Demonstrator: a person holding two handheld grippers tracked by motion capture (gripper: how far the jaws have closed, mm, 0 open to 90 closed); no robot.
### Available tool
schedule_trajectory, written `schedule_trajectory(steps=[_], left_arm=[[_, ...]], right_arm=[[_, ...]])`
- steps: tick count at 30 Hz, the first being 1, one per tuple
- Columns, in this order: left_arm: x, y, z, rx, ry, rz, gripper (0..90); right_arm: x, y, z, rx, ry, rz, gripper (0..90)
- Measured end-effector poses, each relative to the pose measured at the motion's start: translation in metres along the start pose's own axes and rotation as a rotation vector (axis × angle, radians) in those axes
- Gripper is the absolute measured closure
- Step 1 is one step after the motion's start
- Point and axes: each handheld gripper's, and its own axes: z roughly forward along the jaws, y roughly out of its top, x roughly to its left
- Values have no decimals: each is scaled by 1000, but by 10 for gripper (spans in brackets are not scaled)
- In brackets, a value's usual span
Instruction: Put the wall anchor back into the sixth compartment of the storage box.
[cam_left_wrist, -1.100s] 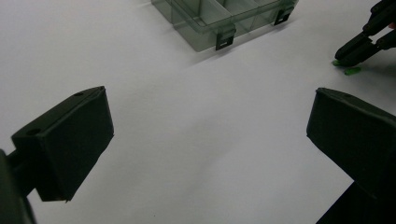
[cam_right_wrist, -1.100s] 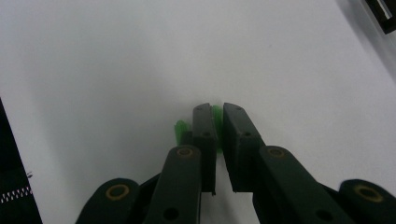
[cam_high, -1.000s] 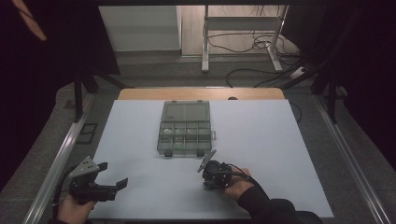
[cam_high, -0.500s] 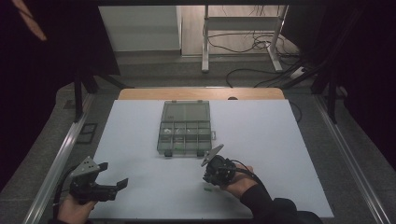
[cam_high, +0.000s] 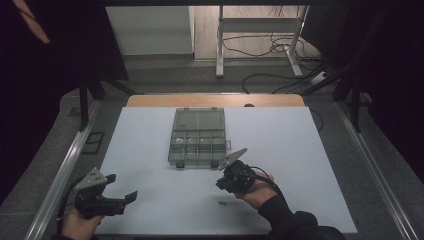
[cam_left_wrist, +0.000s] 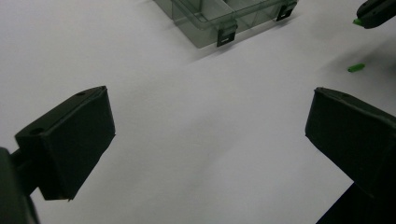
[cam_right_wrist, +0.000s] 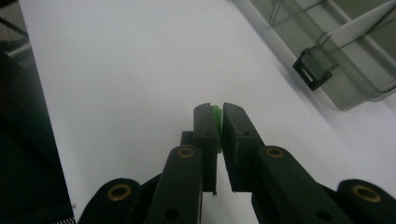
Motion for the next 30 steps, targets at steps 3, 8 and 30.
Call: schedule_trajectory(steps=[3,8,30], left_arm=[[0,0,0,0,0,-1,21],[0,0,0,1,-2,-2,21],[0,0,0,0,0,0,22]], right_arm=[[-2,2,-3,-27,8,6,831],[-5,6,-9,-73,17,42,831],[-15,25,-13,-155,10,72,830]])
